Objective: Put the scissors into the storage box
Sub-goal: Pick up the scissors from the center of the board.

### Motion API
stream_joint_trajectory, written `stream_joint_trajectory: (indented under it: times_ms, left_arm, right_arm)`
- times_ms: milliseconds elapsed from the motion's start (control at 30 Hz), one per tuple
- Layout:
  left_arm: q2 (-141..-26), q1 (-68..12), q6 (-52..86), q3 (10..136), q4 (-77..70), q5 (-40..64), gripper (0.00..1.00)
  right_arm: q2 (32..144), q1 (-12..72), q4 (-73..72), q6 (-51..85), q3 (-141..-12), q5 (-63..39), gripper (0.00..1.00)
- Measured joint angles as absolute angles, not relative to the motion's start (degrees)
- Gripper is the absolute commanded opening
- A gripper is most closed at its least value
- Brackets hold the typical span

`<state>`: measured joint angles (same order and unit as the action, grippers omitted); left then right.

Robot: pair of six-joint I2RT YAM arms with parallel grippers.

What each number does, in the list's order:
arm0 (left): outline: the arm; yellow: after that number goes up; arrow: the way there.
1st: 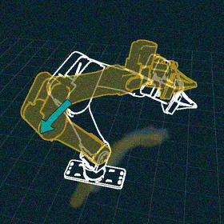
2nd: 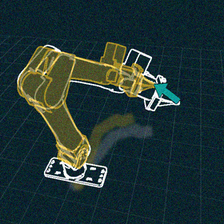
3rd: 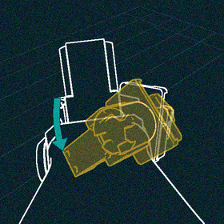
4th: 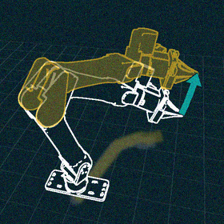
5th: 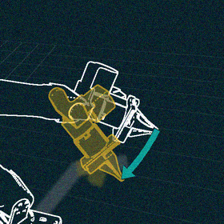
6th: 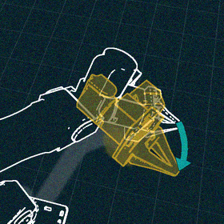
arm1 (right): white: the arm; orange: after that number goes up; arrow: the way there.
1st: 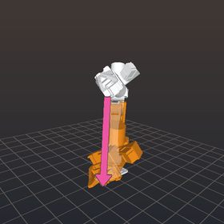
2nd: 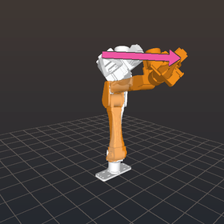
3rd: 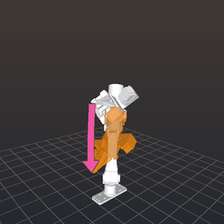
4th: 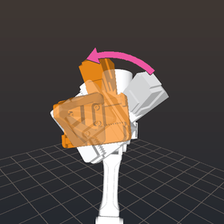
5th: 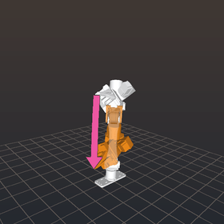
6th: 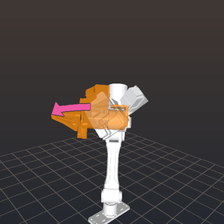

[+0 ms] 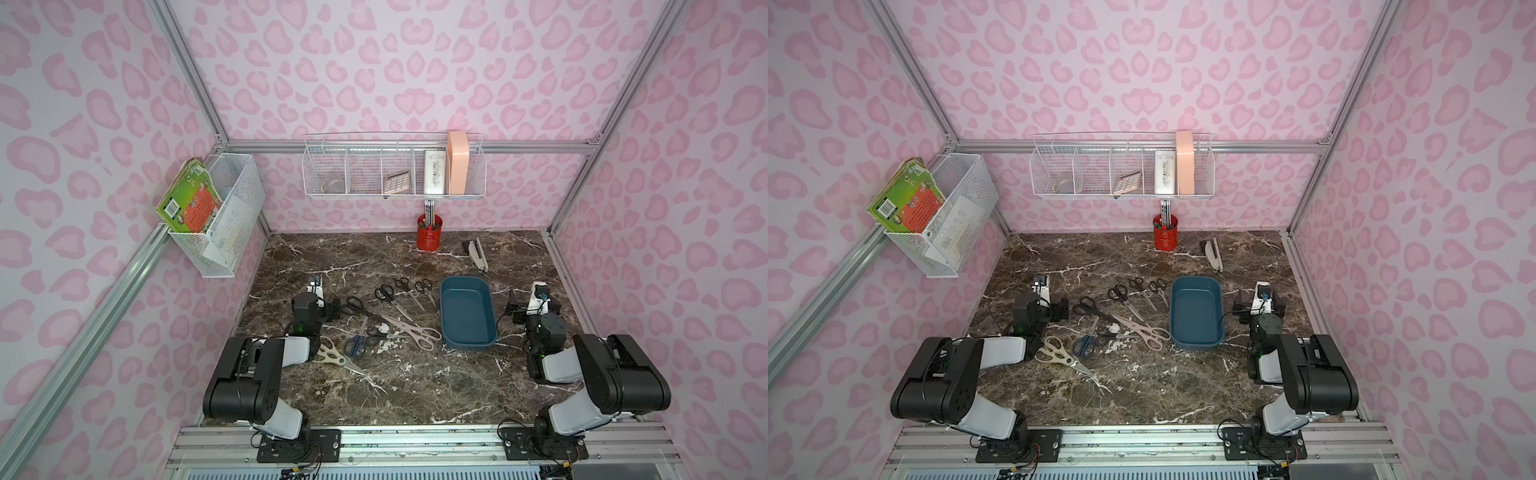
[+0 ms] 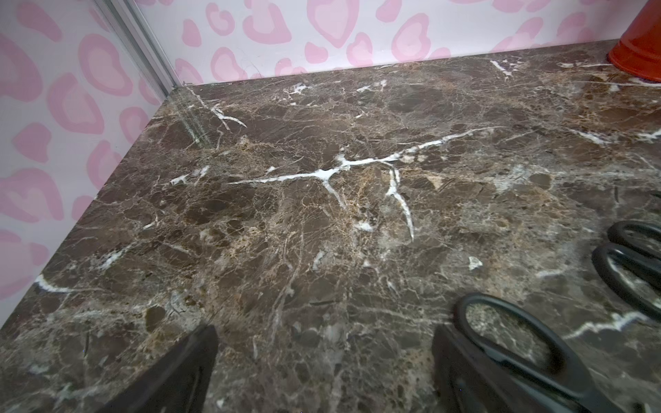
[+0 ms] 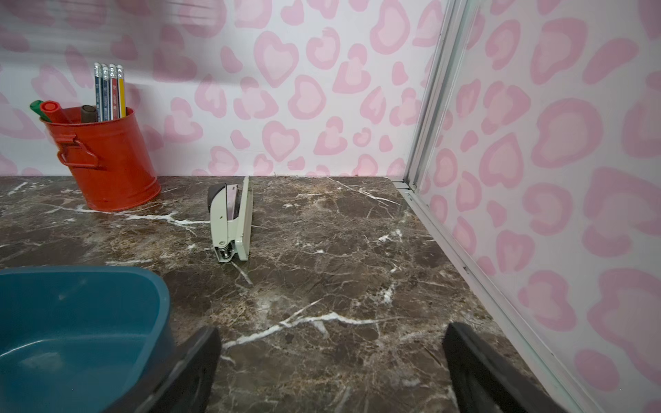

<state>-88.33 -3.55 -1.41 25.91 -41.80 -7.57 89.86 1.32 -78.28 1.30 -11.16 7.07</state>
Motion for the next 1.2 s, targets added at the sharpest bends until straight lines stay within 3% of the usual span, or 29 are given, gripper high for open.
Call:
stream_joint_trajectory:
  times_ms: [533,700,867,1067,1200]
  left_arm:
    - [-88.33,-3.55,-1.43,25.91,-41.80,-7.62,0.99]
    - [-88.33,-3.55,-1.43,25.91,-41.80,-7.62,0.99]
    - [-87.35,-3.68,-2.09,27.42,-39.24,-7.60,0.99]
    - [-82.39,-5.06,-1.87,39.88,-23.31,-7.33,0.99]
    - [-80.58,-6.85,1.69,46.74,-12.82,-6.72,0.99]
  right_arm:
    - [89.80,-0.47,-78.24,1.89,-11.38,2.24,1.00]
    - [89.47,-0.54,-78.76,1.93,-10.48,1.52,0.91]
    - [83.44,1.06,-77.73,1.69,-8.21,3.62,0.89]
    - [71.35,7.25,-60.05,-0.27,-19.05,6.37,0.84]
    - [69.87,12.64,-43.53,0.21,-29.82,7.14,0.79]
